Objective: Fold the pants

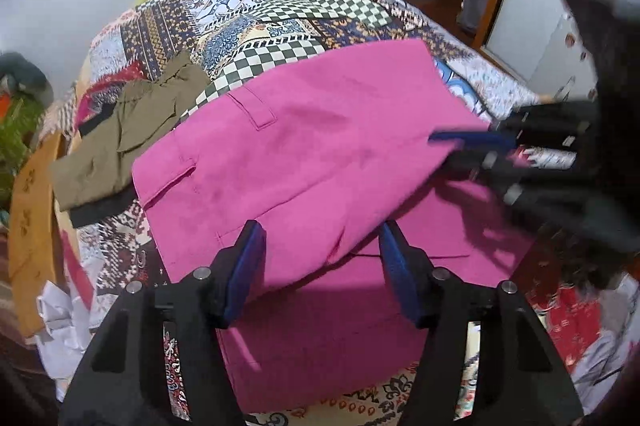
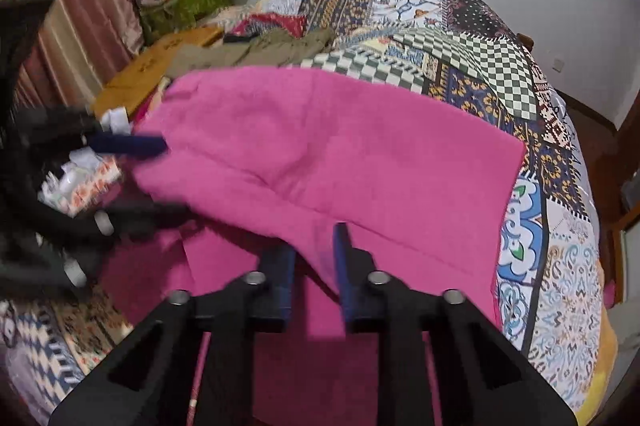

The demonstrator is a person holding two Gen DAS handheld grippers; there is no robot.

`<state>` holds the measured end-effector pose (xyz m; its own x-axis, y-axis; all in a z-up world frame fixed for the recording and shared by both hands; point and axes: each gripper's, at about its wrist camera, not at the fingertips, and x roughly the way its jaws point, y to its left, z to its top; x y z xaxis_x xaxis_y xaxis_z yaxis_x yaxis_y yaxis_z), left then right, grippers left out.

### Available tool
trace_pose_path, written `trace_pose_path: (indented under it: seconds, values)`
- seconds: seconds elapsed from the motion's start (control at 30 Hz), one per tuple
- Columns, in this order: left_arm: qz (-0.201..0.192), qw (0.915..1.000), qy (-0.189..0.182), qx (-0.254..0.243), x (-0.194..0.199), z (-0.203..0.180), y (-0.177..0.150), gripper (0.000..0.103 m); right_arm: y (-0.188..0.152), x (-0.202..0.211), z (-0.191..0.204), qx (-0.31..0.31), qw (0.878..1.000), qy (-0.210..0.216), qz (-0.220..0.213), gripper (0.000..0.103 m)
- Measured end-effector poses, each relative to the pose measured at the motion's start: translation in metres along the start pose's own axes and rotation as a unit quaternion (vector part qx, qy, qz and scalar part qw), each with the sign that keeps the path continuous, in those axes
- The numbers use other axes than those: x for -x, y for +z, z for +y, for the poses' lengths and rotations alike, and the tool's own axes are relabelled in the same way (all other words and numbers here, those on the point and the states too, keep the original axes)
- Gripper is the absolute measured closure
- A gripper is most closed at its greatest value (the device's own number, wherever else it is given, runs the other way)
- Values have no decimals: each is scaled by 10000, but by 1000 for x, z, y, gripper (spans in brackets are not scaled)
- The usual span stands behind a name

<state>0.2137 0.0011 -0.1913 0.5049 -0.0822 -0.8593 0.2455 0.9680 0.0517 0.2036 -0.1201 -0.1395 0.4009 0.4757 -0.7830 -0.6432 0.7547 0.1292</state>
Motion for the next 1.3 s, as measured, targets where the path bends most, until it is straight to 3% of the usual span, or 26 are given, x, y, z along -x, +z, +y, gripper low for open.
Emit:
trace_pose_path:
  seconds: [0.03,0.1,0.13,0.2,0.27,0.47,0.7,1.03,1.13,1.2,1.3]
  values:
    - [-39,9999,100,-58,0,-3,-1,47,1,3,-1,-57,9999,35,-88,93]
    - [-80,9994,324,-97,0,-4,-1,74,4,13,-1,-132,9995,110,-260,95]
    - [-124,9991,402,-74,3,-3,0,80,7,16,0,-132,9993,137,-319,95]
    - [-299,9989,350,10,12,1,0,89,8,25,1,-134,9988,184,-428,96]
    - [-537,9978,388,-61,29,-2,0,91,8,34,3,-129,9983,247,-509,96]
    - [-728,9968,226,-248,58,-16,-12,91,3,56,5,-89,9971,325,-688,97]
    - [-526,9984,-46,-183,58,-22,-31,91,-18,64,15,116,9982,272,-531,97]
    - [-197,9993,-325,-36,46,-27,-49,90,-44,46,13,-127,9995,256,-122,96]
    - [-155,9990,-416,15,50,-25,-51,83,-47,51,14,-179,9994,246,-152,94]
    - [-86,9984,-557,85,53,-21,-53,75,-47,55,14,-213,9994,241,-110,93]
    - [-108,9977,-634,236,60,-14,-57,69,-48,62,10,-339,9987,380,-53,73]
